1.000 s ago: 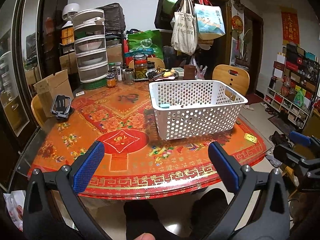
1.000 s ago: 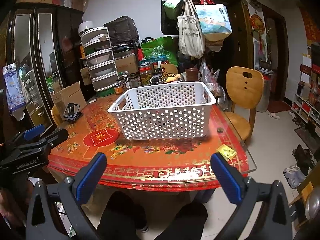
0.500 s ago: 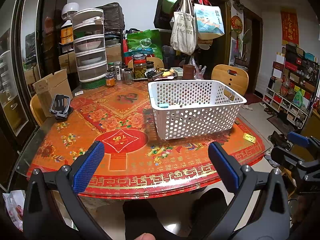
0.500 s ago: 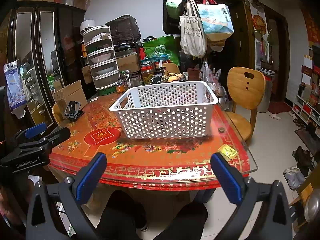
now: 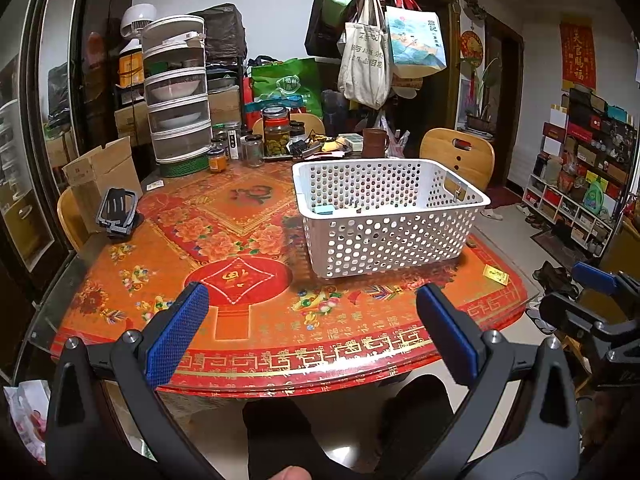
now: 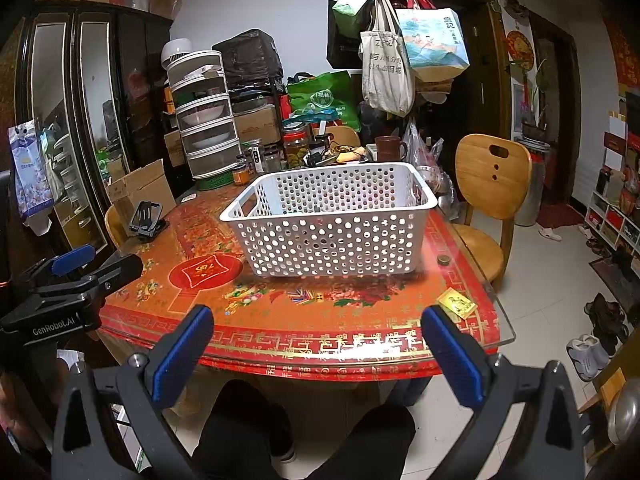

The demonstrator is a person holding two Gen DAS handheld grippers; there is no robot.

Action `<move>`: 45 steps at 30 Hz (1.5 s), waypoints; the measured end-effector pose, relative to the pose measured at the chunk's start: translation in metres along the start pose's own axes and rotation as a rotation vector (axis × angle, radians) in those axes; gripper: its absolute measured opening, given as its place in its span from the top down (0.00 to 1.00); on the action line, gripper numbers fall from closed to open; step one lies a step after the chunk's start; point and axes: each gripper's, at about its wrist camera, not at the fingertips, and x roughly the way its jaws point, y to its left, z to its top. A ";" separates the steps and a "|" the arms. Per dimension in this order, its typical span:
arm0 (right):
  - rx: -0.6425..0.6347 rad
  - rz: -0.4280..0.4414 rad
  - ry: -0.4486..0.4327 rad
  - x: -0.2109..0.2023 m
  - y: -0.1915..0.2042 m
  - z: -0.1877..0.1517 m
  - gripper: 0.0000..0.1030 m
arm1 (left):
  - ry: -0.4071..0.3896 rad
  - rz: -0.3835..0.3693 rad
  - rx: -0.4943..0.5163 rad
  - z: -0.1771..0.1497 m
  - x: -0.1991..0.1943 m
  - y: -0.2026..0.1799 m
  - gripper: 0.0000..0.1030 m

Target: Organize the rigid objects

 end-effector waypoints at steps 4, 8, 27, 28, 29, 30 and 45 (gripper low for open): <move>0.000 0.000 0.001 0.000 0.000 0.000 0.00 | 0.000 0.001 0.000 0.000 0.000 0.000 0.01; 0.000 0.000 0.001 0.000 0.000 0.000 0.00 | 0.002 -0.002 0.001 0.000 0.000 0.000 0.01; -0.003 0.003 0.003 0.000 0.002 -0.001 0.00 | 0.006 -0.006 0.000 -0.002 0.002 -0.005 0.01; -0.003 0.003 0.003 0.000 0.001 -0.001 0.00 | 0.005 -0.005 0.000 -0.002 0.002 -0.006 0.01; -0.003 0.003 0.003 0.000 0.001 -0.001 0.00 | 0.005 -0.004 0.000 -0.002 0.003 -0.006 0.01; -0.003 0.002 0.003 0.000 0.001 -0.001 0.00 | 0.006 -0.005 0.000 -0.002 0.003 -0.006 0.01; -0.004 0.002 0.004 0.000 0.002 -0.002 0.00 | 0.020 -0.026 -0.010 -0.008 0.006 -0.007 0.01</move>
